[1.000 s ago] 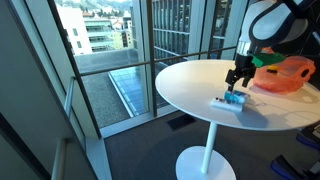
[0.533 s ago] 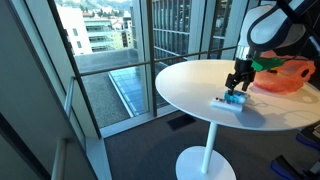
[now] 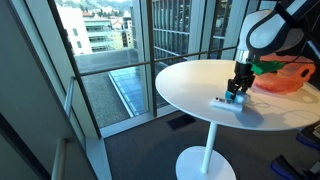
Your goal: Put the blue box in the plastic
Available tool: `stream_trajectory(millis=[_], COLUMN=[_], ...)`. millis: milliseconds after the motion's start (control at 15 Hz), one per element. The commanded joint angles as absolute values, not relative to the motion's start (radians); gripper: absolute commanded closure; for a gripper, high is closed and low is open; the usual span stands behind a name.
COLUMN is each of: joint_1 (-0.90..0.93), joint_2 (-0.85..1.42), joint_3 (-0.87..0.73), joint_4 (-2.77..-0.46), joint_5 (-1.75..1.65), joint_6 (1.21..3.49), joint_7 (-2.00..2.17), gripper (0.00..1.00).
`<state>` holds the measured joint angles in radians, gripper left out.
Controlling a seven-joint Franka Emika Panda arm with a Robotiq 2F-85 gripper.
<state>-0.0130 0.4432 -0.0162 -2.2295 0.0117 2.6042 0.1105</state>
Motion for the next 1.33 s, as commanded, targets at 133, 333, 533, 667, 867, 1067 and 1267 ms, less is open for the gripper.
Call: stream_trajectory(millis=[133, 333, 533, 667, 867, 1067, 1267], joint_1=[0.005, 0.015, 0.009, -0.012, -0.045, -0.087, -0.132], joint_2=[0.316, 0.239, 0.17, 0.124, 0.068, 0.025, -0.006], joint_3=[-0.028, -0.044, -0.069, -0.086, -0.12, -0.146, -0.173], joint_4=[-2.271, -2.292, -2.317, -2.332, -2.351, -2.377, -2.403], joint_5=[0.004, -0.017, -0.05, -0.048, -0.049, -0.039, -0.028], joint_6=[2.553, 2.505, 2.475, 2.458, 2.445, 2.447, 2.447], joint_7=[0.118, 0.153, 0.2, 0.215, 0.234, 0.226, 0.215], gripper=[0.61, 0.61, 0.61, 0.61, 0.61, 0.61, 0.61])
